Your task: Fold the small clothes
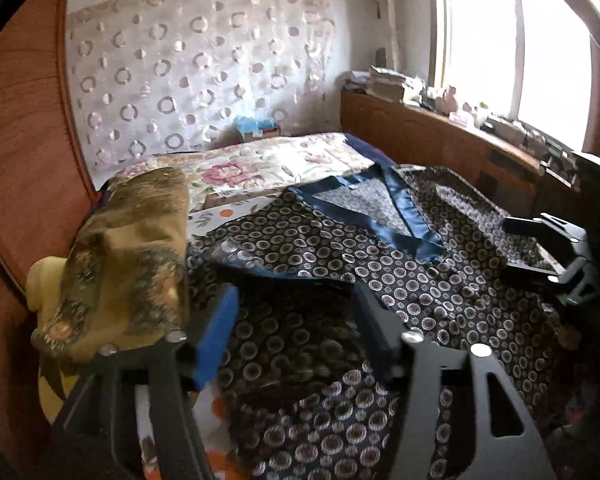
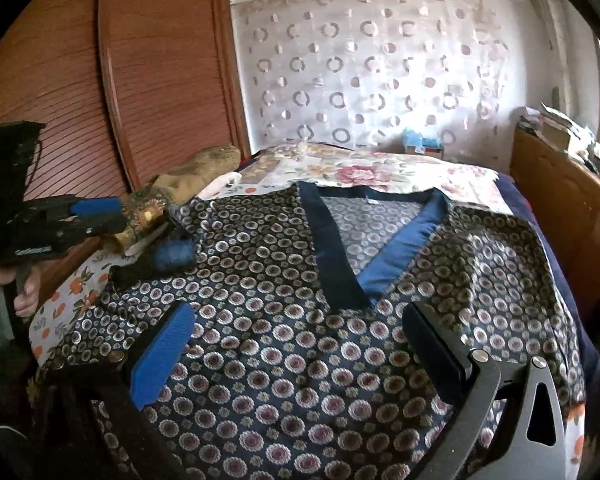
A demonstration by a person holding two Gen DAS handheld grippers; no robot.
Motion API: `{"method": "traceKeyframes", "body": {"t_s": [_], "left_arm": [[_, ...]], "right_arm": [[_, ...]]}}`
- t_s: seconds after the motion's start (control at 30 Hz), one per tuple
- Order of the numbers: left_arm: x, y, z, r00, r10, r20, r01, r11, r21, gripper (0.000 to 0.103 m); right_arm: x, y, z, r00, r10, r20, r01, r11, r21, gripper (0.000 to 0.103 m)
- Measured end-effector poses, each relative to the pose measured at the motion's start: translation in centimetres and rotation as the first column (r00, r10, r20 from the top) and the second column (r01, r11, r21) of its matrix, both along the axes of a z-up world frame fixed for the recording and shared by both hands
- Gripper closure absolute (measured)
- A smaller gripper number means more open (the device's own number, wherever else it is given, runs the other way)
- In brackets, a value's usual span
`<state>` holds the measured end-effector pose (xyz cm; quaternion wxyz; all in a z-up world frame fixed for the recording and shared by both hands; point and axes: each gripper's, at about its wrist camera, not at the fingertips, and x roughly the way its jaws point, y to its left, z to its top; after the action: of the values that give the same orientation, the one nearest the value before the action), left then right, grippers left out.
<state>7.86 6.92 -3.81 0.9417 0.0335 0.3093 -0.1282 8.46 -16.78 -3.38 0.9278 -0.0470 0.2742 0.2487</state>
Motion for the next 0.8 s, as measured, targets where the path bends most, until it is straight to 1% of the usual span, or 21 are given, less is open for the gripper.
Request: {"method": "traceKeyframes", "body": {"t_s": [0.03, 0.07, 0.13, 0.27, 0.33, 0.37, 0.43, 0.47, 0.53, 0.57, 0.63, 0.67, 0.7, 0.73, 0.8], "left_arm": [[-0.5, 0.4, 0.1, 1.0, 0.007, 0.004, -0.007, 1.0, -0.008, 0.032], [-0.9, 0.8, 0.1, 1.0, 0.019, 0.01, -0.019, 1.0, -0.015, 0.029], [-1.9, 1.4, 0.0, 0.999, 0.039, 0.021, -0.039, 0.999, -0.02, 0.028], [-3.4, 2.7, -0.4, 0.995, 0.091, 0.034, -0.091, 0.996, -0.023, 0.028], [-3.8, 3.2, -0.7, 0.994, 0.106, 0.029, -0.105, 0.994, -0.027, 0.028], [-3.9, 3.5, -0.9, 0.993, 0.115, 0.024, -0.114, 0.993, -0.027, 0.028], [-4.0, 3.8, -1.3, 0.992, 0.128, 0.016, -0.128, 0.991, -0.027, 0.028], [-4.1, 4.0, -1.5, 0.991, 0.134, 0.014, -0.133, 0.991, -0.028, 0.028], [-3.9, 4.2, -1.9, 0.99, 0.143, 0.003, -0.143, 0.989, -0.027, 0.028], [-3.8, 4.3, -2.1, 0.989, 0.147, -0.003, -0.147, 0.989, -0.026, 0.028], [-3.6, 4.5, -2.5, 0.988, 0.152, -0.013, -0.152, 0.988, -0.027, 0.028], [-3.6, 4.7, -2.7, 0.988, 0.151, -0.018, -0.152, 0.988, -0.03, 0.028], [-3.5, 4.7, -2.8, 0.988, 0.151, -0.022, -0.152, 0.988, -0.03, 0.028], [-3.4, 4.7, -3.0, 0.988, 0.151, -0.025, -0.152, 0.988, -0.029, 0.028], [-3.3, 4.7, -3.3, 0.988, 0.149, -0.032, -0.15, 0.988, -0.024, 0.028]], "right_arm": [[0.5, 0.1, -0.1, 1.0, 0.009, 0.001, -0.009, 1.0, -0.001, 0.003], [0.9, 0.5, 0.0, 1.0, 0.022, 0.001, -0.022, 1.0, -0.007, 0.005], [1.5, 1.3, 0.2, 0.999, 0.051, -0.004, -0.051, 0.999, -0.013, 0.008], [3.6, 3.7, 0.2, 0.992, 0.121, -0.03, -0.122, 0.992, -0.027, 0.012], [5.0, 5.2, -0.2, 0.987, 0.153, -0.057, -0.156, 0.987, -0.045, 0.021], [5.5, 5.9, -0.5, 0.984, 0.163, -0.07, -0.167, 0.984, -0.056, 0.023], [7.1, 7.4, -1.5, 0.977, 0.188, -0.103, -0.196, 0.977, -0.08, 0.031], [7.8, 8.1, -2.0, 0.974, 0.194, -0.12, -0.206, 0.974, -0.093, 0.033], [9.3, 9.5, -3.2, 0.966, 0.204, -0.161, -0.225, 0.967, -0.123, 0.042], [10.0, 10.1, -3.7, 0.963, 0.203, -0.177, -0.228, 0.964, -0.136, 0.044], [11.2, 11.1, -4.7, 0.958, 0.197, -0.206, -0.231, 0.96, -0.156, 0.057], [11.9, 11.5, -5.2, 0.955, 0.194, -0.224, -0.232, 0.959, -0.159, 0.061], [12.2, 11.9, -5.3, 0.954, 0.191, -0.229, -0.231, 0.959, -0.163, 0.066], [12.6, 12.0, -5.1, 0.955, 0.194, -0.224, -0.232, 0.96, -0.158, 0.077], [13.0, 12.2, -5.0, 0.954, 0.199, -0.226, -0.238, 0.958, -0.162, 0.086]]}}
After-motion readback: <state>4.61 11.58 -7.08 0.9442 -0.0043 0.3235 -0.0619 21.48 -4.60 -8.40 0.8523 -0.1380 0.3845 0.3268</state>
